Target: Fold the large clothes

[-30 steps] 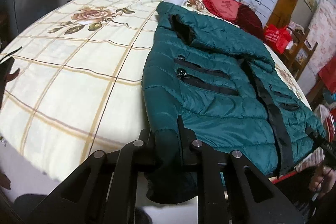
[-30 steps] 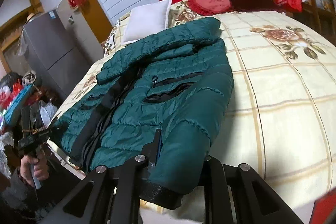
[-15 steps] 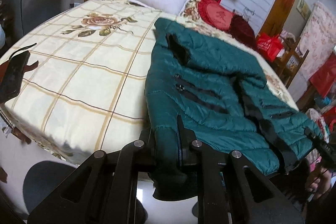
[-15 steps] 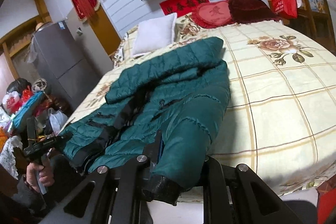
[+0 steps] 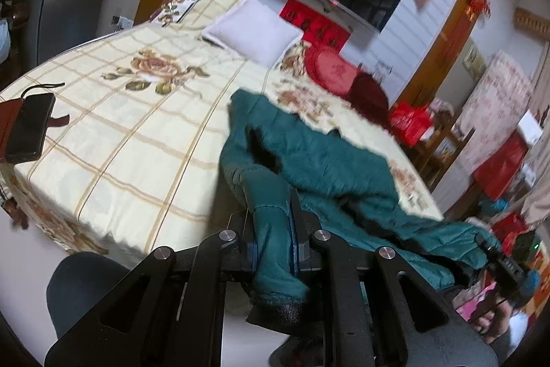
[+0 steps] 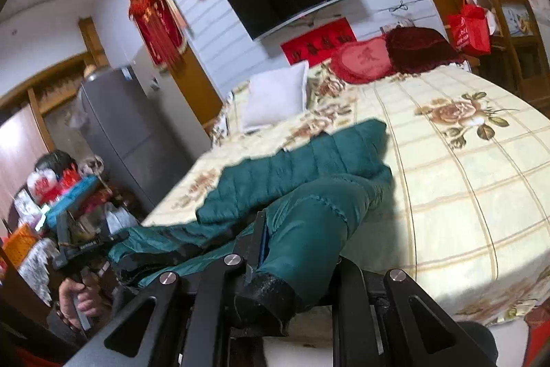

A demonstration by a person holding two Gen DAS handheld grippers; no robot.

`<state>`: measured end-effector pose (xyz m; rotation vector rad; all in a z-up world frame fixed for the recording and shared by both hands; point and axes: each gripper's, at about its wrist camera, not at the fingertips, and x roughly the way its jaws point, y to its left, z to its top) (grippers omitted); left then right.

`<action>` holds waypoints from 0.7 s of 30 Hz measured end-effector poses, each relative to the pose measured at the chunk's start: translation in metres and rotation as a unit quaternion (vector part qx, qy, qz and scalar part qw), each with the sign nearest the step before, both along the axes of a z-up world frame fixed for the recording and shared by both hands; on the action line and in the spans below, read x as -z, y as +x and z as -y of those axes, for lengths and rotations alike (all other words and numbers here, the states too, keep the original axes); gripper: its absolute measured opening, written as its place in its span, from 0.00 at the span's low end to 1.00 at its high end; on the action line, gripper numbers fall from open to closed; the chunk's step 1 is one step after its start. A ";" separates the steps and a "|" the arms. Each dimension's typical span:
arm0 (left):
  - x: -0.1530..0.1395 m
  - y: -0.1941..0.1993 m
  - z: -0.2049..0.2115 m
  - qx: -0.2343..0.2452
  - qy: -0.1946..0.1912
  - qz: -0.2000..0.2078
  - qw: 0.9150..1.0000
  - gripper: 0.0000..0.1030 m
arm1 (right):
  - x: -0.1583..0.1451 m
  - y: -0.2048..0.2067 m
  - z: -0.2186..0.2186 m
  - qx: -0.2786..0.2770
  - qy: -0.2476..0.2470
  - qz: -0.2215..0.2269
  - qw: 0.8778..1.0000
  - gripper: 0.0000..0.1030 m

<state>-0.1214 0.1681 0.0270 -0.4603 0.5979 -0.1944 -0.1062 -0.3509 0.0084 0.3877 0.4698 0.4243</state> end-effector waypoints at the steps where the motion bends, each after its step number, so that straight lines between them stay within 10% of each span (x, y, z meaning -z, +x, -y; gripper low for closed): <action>1: -0.006 0.001 -0.001 -0.002 -0.006 0.005 1.000 0.11 | -0.003 -0.001 0.002 -0.001 0.007 0.004 1.000 0.14; 21: -0.057 0.195 0.031 -0.057 0.052 0.036 0.996 0.12 | -0.054 0.174 -0.001 0.075 0.053 0.005 0.996 0.14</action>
